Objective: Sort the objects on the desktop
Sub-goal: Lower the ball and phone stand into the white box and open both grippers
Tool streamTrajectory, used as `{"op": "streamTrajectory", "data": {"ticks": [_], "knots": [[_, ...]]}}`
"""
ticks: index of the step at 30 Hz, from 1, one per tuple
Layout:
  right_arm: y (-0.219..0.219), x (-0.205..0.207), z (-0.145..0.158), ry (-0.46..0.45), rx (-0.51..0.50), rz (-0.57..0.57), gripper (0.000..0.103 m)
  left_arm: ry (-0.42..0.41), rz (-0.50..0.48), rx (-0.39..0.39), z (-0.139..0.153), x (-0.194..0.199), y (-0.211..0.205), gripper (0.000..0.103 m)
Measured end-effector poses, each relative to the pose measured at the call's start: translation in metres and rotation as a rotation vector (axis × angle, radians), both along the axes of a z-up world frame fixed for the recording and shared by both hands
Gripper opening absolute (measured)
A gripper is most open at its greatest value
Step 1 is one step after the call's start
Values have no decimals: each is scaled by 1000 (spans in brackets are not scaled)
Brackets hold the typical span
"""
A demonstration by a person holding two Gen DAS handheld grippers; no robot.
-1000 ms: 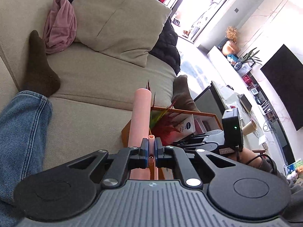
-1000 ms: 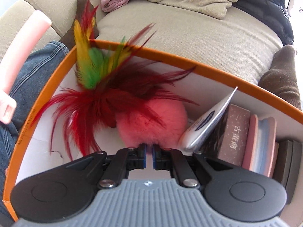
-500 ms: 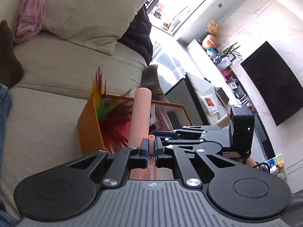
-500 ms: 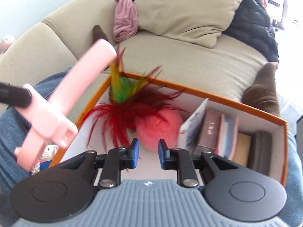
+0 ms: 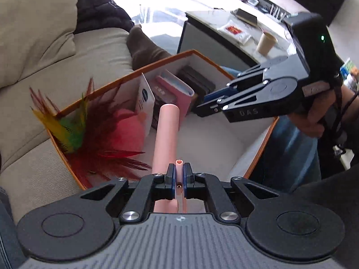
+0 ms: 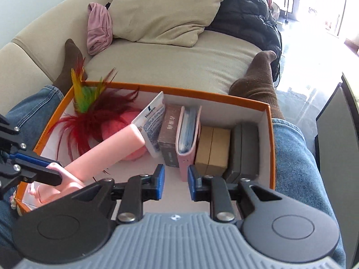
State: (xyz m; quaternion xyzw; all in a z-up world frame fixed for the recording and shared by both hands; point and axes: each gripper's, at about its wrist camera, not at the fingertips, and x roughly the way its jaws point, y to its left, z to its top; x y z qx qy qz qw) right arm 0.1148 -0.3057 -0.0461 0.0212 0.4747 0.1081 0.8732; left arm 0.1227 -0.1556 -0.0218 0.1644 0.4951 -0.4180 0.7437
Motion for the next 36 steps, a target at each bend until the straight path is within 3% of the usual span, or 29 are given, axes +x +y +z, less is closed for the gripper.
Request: {"op": "streamTrajectory", "data": {"ticks": [11,18,24,28,36], "knots": [[29,7,-15,39,17,165,24,29,-264,160,-35,-10,-21,7],[55,27,-45,199,23,275,24,63,-363,190,-46,-13,-23,7],[61,38,-63,328,31,305,24,109,-419,160,-51,-6,-16,9],[61,40,-69,395,59,316,23,140,-402,145,-55,2,-13,13],[68,39,-76,411,63,336,22,192,-300,78,-49,16,4,13]]}}
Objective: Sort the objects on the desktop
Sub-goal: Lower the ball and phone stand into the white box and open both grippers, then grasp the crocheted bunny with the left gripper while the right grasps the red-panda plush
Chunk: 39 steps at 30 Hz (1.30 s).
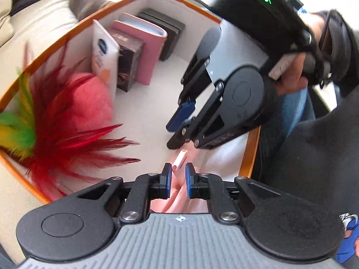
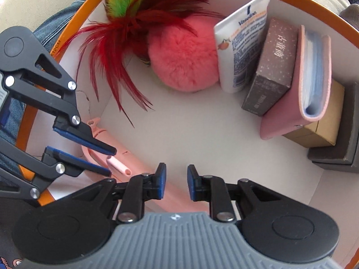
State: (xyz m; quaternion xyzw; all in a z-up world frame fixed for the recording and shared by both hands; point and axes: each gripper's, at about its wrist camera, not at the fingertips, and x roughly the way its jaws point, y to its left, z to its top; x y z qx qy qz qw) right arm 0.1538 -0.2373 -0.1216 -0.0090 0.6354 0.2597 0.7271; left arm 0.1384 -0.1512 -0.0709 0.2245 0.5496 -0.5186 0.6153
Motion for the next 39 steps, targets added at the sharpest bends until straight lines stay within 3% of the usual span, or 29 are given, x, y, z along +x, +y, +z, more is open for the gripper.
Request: {"op": "streamTrajectory", "data": {"ticks": [9,15,18,21,24,28,35,39], "knots": [[-2,4,16,-72,49,-38,22,-83,276,-224,57,-1,56,13],[-8,-2,44,-97,199,-37,26,-149,524,-284,74,-8,101,13],[6,-7,43,-95,191,12,27,-163,663,-301,84,-3,125,13],[24,-13,35,-90,162,41,17,-172,759,-291,90,-6,150,13],[24,-8,30,-82,167,42,14,-181,838,-250,90,-17,170,13],[25,-22,47,-171,150,23,18,-181,955,-161,84,-36,188,15],[38,-73,104,-385,300,47,19,-164,1148,-33,76,-72,213,15],[57,-109,116,-421,348,114,28,-124,1207,5,66,-90,214,20]]}}
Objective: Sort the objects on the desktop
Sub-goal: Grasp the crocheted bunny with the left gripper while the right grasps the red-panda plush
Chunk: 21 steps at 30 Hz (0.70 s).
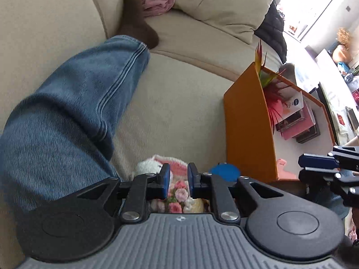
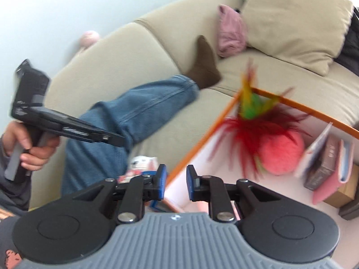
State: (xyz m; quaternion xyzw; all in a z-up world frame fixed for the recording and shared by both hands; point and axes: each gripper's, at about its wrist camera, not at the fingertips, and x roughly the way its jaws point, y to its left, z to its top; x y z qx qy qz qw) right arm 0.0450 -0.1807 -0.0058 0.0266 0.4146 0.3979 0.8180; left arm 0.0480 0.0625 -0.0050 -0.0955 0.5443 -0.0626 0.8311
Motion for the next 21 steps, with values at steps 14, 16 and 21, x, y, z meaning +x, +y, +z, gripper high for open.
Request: {"op": "streamTrajectory", "data": {"ticks": [14,16,21], "knots": [[53,-50,-62,3,-241,34,42,12,-112,113,-25,-40,-25,31],[60,-48,-67,-20,-248,34,43,22,-99,120,-32,-39,-25,32],[76,-42,-76,-48,-248,36,46,42,-90,110,-43,-36,-28,36]]}}
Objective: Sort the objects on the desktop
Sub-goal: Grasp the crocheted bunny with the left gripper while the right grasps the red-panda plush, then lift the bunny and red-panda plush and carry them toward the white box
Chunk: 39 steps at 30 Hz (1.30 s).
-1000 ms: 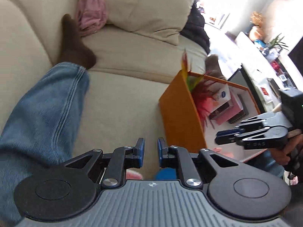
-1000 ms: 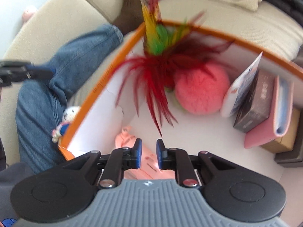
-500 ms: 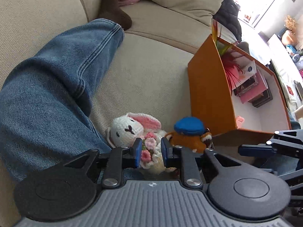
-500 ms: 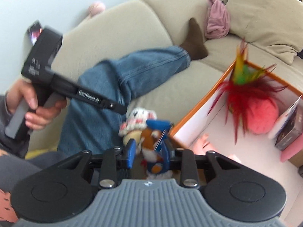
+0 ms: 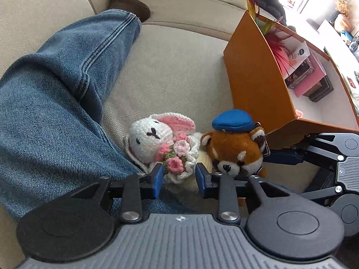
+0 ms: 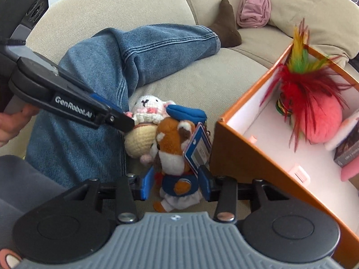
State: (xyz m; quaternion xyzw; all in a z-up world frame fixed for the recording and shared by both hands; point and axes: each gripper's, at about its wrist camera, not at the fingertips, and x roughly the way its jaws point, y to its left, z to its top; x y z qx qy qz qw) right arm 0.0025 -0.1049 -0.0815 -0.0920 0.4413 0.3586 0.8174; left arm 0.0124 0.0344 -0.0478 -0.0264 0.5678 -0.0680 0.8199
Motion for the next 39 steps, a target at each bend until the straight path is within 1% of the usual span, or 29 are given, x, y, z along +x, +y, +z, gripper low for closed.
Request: {"op": "streamTrajectory", "data": {"ticks": [1,3,5,6,11,14,16,20,22,26,29,30,32,34,35,37,39], "knots": [[3,1,0,-3,-1,-3,49,3,0,-5,-2,1,0,38],[8,3,-4,-16,-16,-4,49,-1,0,-13,-2,1,-1,39],[11,5,-5,-17,-20,-4,49,-6,2,-21,-2,2,0,45],[12,6,-6,-20,-23,-4,49,-9,1,-20,-2,2,1,49],[18,6,-9,-38,-43,-16,50,-7,8,-34,-3,3,6,50],[17,5,-10,-46,-41,-39,48,-17,14,-49,-5,4,9,52],[16,3,-9,-61,-48,-53,42,-20,19,-59,-6,5,11,53],[13,-4,-4,-72,-69,-53,35,-20,14,-57,-7,6,11,56],[7,-9,1,-55,-67,-50,33,-21,17,-58,-8,8,11,57],[-11,-14,10,39,-33,-59,32,-20,28,-50,-10,11,9,61],[-24,-24,15,71,-60,-77,32,-16,50,-43,-10,13,5,64],[-29,-26,16,83,-74,-94,32,-10,64,-40,-12,15,3,66],[-40,-29,16,101,-110,-140,32,12,87,-35,-17,18,0,68],[-50,-31,13,109,-147,-191,32,34,111,-45,-22,22,-2,70],[-56,-29,10,119,-156,-222,32,37,125,-33,-24,24,-4,70],[-65,-24,4,153,-148,-278,33,44,143,-23,-28,28,-6,71],[-69,-22,-3,169,-139,-304,34,48,147,-12,-31,29,-8,71]]}}
